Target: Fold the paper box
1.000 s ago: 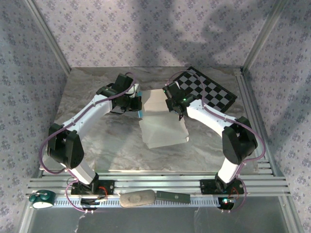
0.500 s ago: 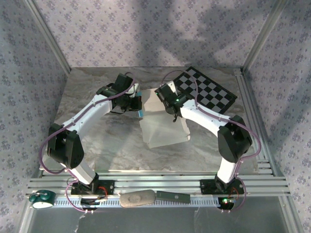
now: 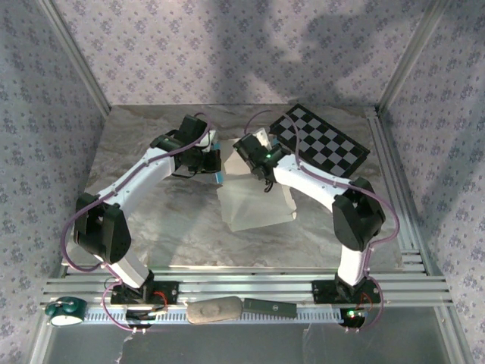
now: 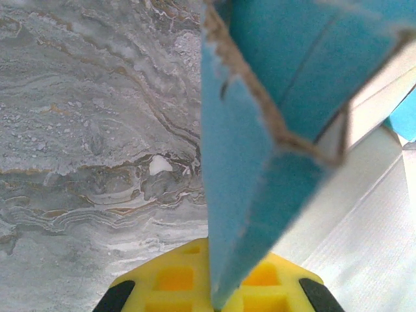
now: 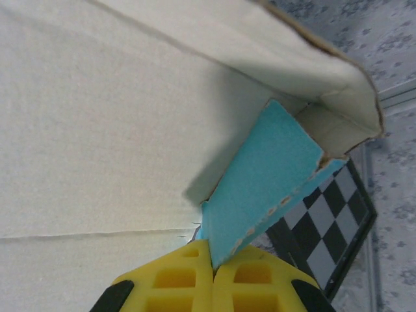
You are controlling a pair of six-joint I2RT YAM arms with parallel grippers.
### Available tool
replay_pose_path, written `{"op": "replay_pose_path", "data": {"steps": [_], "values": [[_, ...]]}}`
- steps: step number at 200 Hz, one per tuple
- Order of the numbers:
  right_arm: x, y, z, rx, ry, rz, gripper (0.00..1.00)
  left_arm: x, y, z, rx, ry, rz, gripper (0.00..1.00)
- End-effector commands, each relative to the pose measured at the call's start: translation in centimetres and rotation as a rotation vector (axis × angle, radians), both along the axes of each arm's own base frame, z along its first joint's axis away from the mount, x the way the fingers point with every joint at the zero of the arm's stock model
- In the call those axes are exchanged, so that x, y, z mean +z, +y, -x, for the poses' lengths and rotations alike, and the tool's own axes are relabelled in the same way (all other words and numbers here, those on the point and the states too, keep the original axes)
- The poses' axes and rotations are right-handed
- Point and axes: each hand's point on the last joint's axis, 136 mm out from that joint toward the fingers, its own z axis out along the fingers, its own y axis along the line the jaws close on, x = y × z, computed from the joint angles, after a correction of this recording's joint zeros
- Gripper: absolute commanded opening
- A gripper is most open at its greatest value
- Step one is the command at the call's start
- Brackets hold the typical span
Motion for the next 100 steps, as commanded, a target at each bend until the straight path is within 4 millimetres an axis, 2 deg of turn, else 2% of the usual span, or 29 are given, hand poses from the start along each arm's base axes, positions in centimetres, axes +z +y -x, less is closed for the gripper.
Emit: {"op": "replay_pose_path", "data": {"steps": [1,62,100], "values": [[0.6,2.3,1.0,0.093,0.043,-0.164,0.04,3.1,-2.9,-0.4,-0.073,-0.082,0.128,0.0],[0.6,1.5,0.9,0.076,0.059,-0.227,0.21,3.4,-3.1,-0.5,-0.074,-0.083,0.143,0.0],[1.4,0.9,0.7,0.059,0.055,-0.327,0.28,3.3,-3.0,-0.4,-0.074,-0.078,0.14,0.0]]}}
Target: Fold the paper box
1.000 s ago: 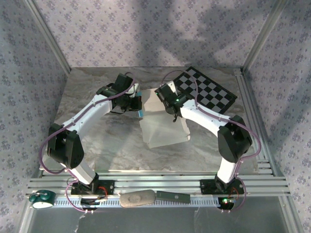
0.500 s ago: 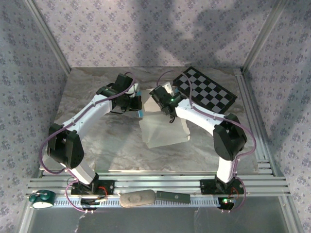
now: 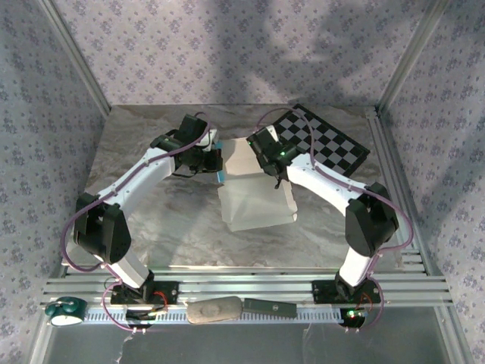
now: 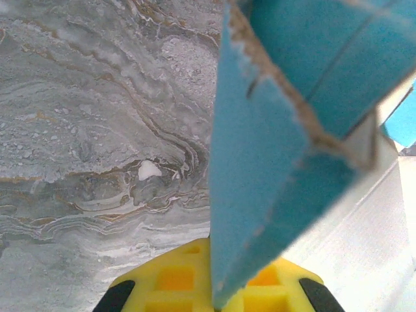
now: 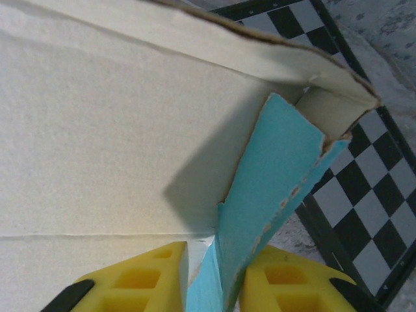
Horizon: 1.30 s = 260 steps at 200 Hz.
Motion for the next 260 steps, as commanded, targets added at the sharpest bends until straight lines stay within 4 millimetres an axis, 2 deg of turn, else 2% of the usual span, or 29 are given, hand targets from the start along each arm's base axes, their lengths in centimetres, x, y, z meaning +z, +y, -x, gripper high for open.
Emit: {"op": "replay_pose_path", "data": {"steps": [1,61,103,184,227,260], "values": [[1.2,1.3,0.5,0.036,0.002,-0.133,0.28,2.9,-2.5,-0.3,-0.059,-0.073,0.111,0.0],[3.2,-0.4,-0.7,-0.021,-0.021,-0.188,0.29,2.8,-2.5,-0.3,-0.059,-0.072,0.111,0.0],[4.7,-0.6,-0.4,-0.024,-0.029,-0.221,0.3,2.6,-2.4,-0.5,-0.052,-0.072,0.1,0.0],[6.4,-2.9,-0.4,-0.07,-0.06,-0.271,0.31,2.2,-2.2,-0.7,-0.043,-0.069,0.08,0.0],[5.8,-2.5,-0.5,-0.056,-0.03,-0.299,0.35,2.2,-2.2,-0.7,-0.04,-0.069,0.081,0.0],[5.0,-2.5,-1.1,-0.063,-0.02,-0.296,0.31,2.4,-2.2,-0.7,-0.045,-0.07,0.083,0.0]]}}
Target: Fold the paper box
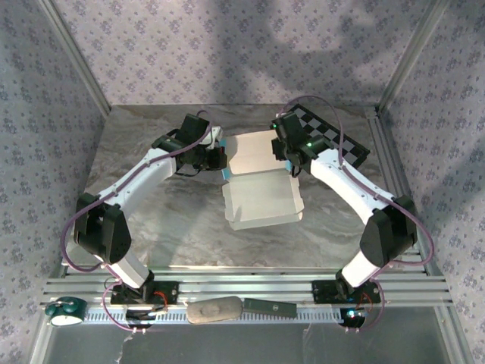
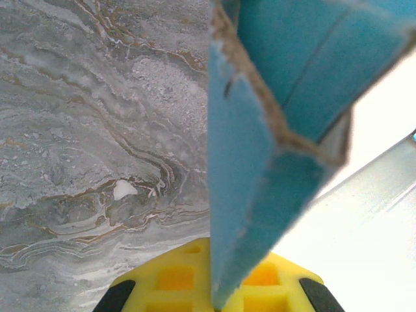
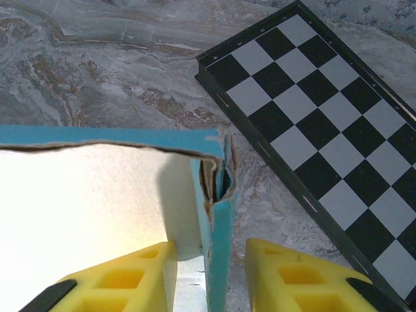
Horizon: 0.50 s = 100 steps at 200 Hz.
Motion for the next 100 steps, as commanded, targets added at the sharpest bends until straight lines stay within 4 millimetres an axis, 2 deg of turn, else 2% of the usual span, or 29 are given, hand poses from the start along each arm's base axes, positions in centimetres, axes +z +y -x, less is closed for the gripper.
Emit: {"op": "replay_pose_path", "data": {"steps": [1,28,100], "values": [[0.2,0.1,-0.4,-0.01,0.004,-0.026,0.3,1.5,-0.8,-0.2,-0.016,-0.027,0.034,0.0],[0.3,0.0,-1.0,-0.017,-0.002,-0.016,0.27,1.5,-0.9,-0.2,-0.019,-0.028,0.034,0.0],[-0.6,-0.7,-1.7,-0.076,-0.024,0.129,0.02,1.7,-0.9,-0.1,-0.022,-0.029,0.034,0.0]]}}
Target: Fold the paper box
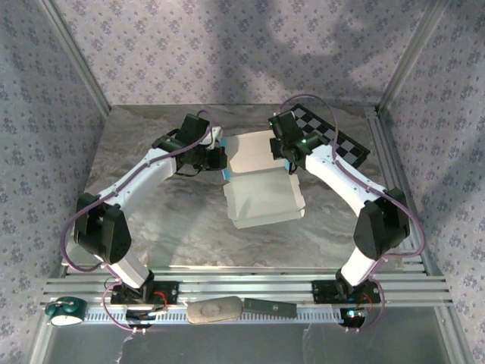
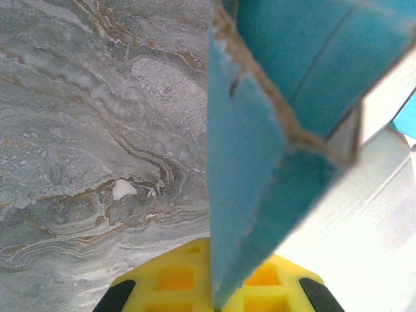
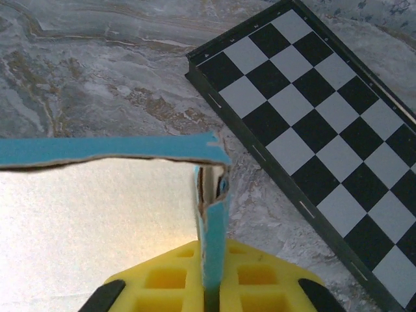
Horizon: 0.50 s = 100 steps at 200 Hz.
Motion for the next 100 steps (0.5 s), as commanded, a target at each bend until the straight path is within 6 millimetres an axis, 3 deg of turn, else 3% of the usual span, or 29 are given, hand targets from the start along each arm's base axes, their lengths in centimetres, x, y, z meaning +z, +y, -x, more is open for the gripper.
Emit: {"op": "replay_pose_path", "data": {"steps": [1,60,100], "values": [[0.7,-0.8,-0.3,-0.05,-0.038,0.086,0.02,1.6,-0.9,-0.1,-0.02,-0.029,0.033,0.0],[2.2,-1.6,0.8,-0.137,-0.087,0.322,0.0,1.2,-0.4,-0.3,-0.002,-0.021,0.004,0.0],[2.9,-1.0,1.3,-0.13,-0.11,0.399,0.0,1.4,-0.4,-0.4,0.002,-0.028,0.007,0.0]]}}
